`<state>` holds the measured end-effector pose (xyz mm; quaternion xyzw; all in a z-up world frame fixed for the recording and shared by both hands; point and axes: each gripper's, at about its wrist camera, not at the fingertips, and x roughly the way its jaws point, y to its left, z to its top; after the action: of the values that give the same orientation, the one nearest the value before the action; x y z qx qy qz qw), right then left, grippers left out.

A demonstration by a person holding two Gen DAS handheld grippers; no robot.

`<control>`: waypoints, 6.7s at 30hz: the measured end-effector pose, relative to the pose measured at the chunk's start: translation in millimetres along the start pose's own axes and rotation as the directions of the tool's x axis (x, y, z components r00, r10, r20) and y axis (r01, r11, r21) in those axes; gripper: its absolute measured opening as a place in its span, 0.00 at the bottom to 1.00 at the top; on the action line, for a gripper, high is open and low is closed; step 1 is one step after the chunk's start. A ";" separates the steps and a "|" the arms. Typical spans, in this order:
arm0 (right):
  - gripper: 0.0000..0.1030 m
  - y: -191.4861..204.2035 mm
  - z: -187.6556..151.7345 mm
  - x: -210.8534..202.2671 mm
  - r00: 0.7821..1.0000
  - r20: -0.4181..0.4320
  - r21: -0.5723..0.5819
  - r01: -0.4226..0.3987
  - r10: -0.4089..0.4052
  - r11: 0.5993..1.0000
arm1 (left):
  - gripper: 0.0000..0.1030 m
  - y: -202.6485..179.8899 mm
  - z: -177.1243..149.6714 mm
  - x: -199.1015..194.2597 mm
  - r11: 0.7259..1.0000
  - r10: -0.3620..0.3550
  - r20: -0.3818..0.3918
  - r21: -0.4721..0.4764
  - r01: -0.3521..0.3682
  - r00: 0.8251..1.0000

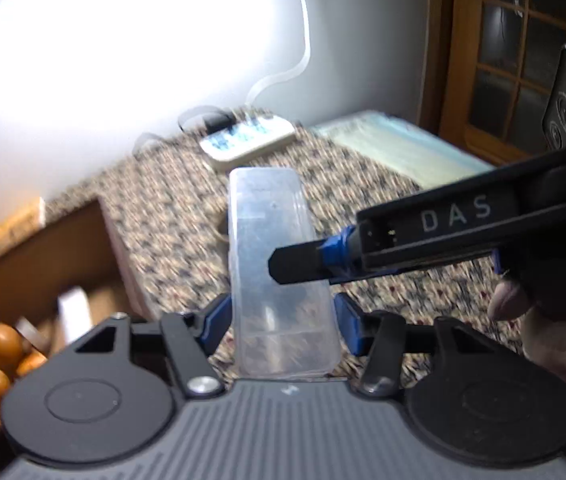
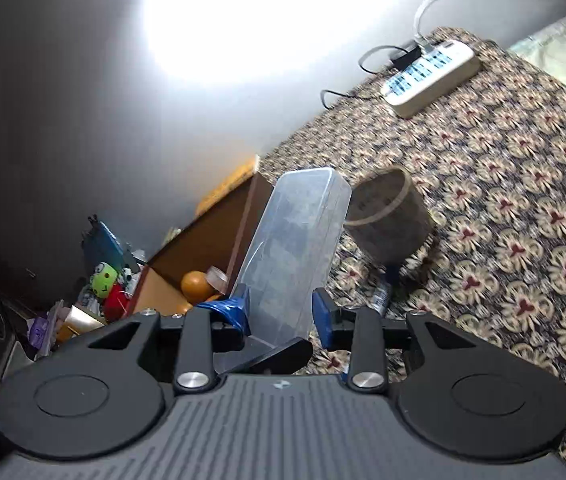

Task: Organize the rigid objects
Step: 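Carry the clear case into the cardboard box and open the left gripper, then raise the open left gripper out of the cardboard box, then move the left gripper toward the brown packing-tape roll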

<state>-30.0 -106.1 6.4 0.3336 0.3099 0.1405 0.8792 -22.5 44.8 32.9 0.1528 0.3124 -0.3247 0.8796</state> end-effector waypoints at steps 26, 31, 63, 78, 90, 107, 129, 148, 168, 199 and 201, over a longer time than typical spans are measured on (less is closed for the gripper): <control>0.16 91.1 19.4 171.6 0.981 -0.114 -0.291 0.117 -0.156 0.949 | 0.51 193.1 -36.2 51.6 0.854 -0.089 -0.098 -0.520 0.025 0.991; 0.16 89.8 19.5 172.9 0.985 -0.089 -0.273 0.119 -0.148 0.955 | 0.51 198.2 -42.4 61.9 0.839 -0.113 -0.130 -0.544 0.024 0.985; 0.16 92.8 -6.0 128.9 0.988 -0.105 -0.240 0.086 -0.114 0.967 | 0.62 178.4 -35.5 6.1 0.850 0.306 -0.285 -0.348 -0.396 0.908; 0.17 93.2 -10.6 95.2 0.992 -0.110 -0.254 0.029 -0.059 0.967 | 0.67 156.1 -32.4 -26.3 0.803 0.408 -0.299 -0.332 -0.495 0.863; 0.17 82.3 -15.4 74.6 0.990 -0.135 -0.244 0.000 -0.034 0.970 | 0.67 130.7 -33.5 -36.7 0.785 0.440 -0.311 -0.322 -0.529 0.842; 0.18 66.0 -25.1 66.7 0.983 -0.180 -0.194 -0.009 -0.027 0.981 | 0.69 110.8 -54.5 -26.2 0.770 0.406 -0.390 -0.341 -0.539 0.827; 0.18 22.2 -43.6 57.5 0.965 -0.230 -0.116 0.104 -0.128 0.988 | 0.69 86.5 -70.7 22.5 0.851 0.283 -0.460 -0.285 -0.442 0.842; 0.19 15.6 -47.8 70.7 0.955 -0.266 -0.099 0.108 -0.131 0.989 | 0.70 87.9 -72.7 28.8 0.851 0.276 -0.472 -0.285 -0.441 0.837; 0.19 -16.8 -42.9 63.0 0.943 -0.307 -0.044 0.121 -0.128 0.992 | 0.70 72.6 -63.2 43.7 0.873 0.250 -0.465 -0.270 -0.406 0.849; 0.19 -87.1 1.8 26.5 0.944 -0.296 -0.013 0.147 -0.144 0.989 | 0.70 5.3 -20.4 86.1 0.905 0.231 -0.450 -0.227 -0.361 0.863; 0.19 -89.5 7.7 27.1 0.947 -0.289 0.001 0.144 -0.138 0.990 | 0.70 5.9 -16.6 87.2 0.904 0.236 -0.447 -0.225 -0.364 0.863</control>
<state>-0.7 -163.7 -61.6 0.2963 0.4591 0.1209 0.8287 25.7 15.6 -35.8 0.1284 0.5075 -0.0913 0.8471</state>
